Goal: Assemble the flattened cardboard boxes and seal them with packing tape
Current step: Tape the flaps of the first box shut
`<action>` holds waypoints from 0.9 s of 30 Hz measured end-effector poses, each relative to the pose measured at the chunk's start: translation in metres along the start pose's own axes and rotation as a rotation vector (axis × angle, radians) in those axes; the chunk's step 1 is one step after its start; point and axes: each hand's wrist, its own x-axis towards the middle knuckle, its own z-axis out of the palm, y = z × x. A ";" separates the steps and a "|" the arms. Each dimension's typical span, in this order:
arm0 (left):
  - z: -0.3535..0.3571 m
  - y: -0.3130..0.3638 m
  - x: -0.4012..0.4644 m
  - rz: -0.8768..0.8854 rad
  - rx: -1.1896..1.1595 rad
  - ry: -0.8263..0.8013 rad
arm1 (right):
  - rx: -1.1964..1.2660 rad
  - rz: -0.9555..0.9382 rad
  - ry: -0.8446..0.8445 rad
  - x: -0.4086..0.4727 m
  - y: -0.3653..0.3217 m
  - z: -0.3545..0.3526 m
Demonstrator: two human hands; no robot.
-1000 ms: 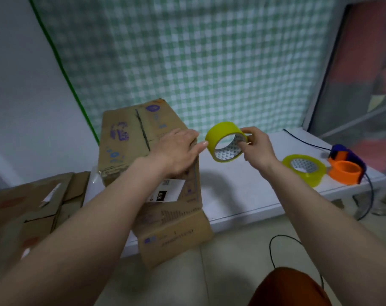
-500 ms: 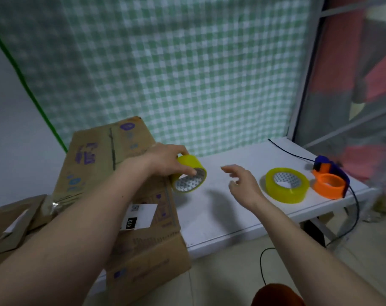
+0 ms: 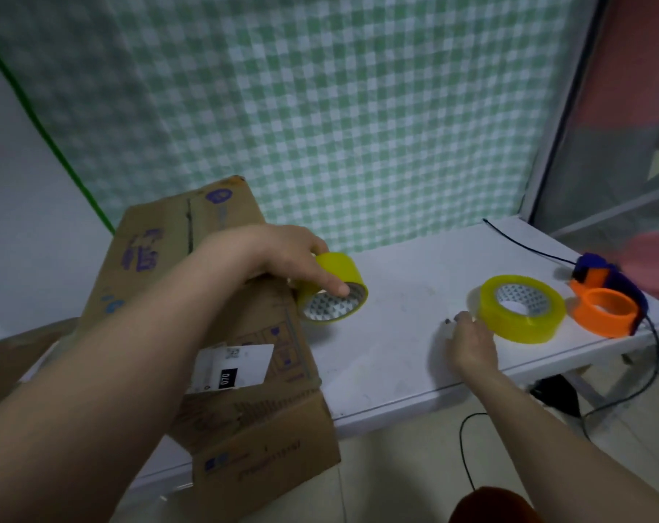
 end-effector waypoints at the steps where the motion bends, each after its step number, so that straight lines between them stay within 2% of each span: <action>1: -0.007 0.002 0.000 0.002 -0.019 -0.049 | 0.071 0.009 -0.020 0.000 -0.003 -0.003; 4: -0.025 0.009 0.003 0.011 -0.031 -0.109 | 0.343 -0.003 -0.089 -0.016 -0.024 -0.020; 6: -0.031 0.011 0.007 0.001 -0.040 -0.062 | 0.692 -0.040 -0.125 -0.044 -0.043 -0.042; 8: -0.032 0.009 0.010 0.019 -0.039 -0.012 | 0.958 -0.154 -0.178 -0.075 -0.057 -0.066; 10: -0.029 0.005 0.012 0.074 -0.104 0.010 | 1.053 -0.284 -0.283 -0.100 -0.072 -0.087; 12: -0.024 -0.002 0.013 0.136 -0.232 0.036 | 1.048 -0.361 -0.410 -0.115 -0.087 -0.099; 15: -0.016 -0.014 0.016 0.187 -0.469 0.073 | 1.089 -0.367 -0.610 -0.130 -0.110 -0.111; 17: -0.014 -0.022 0.018 0.220 -0.599 0.080 | 1.140 -0.379 -0.683 -0.139 -0.121 -0.115; 19: -0.016 -0.028 0.018 0.274 -0.714 0.036 | 1.061 -0.456 -0.624 -0.144 -0.132 -0.115; 21: -0.019 -0.032 0.019 0.329 -0.799 -0.050 | 1.020 -0.501 -0.451 -0.148 -0.144 -0.111; 23: -0.020 -0.035 0.019 0.368 -0.834 -0.115 | 1.083 -0.499 -0.250 -0.149 -0.156 -0.108; 27: -0.021 -0.036 0.020 0.449 -0.846 -0.144 | 1.063 -0.565 0.069 -0.146 -0.173 -0.098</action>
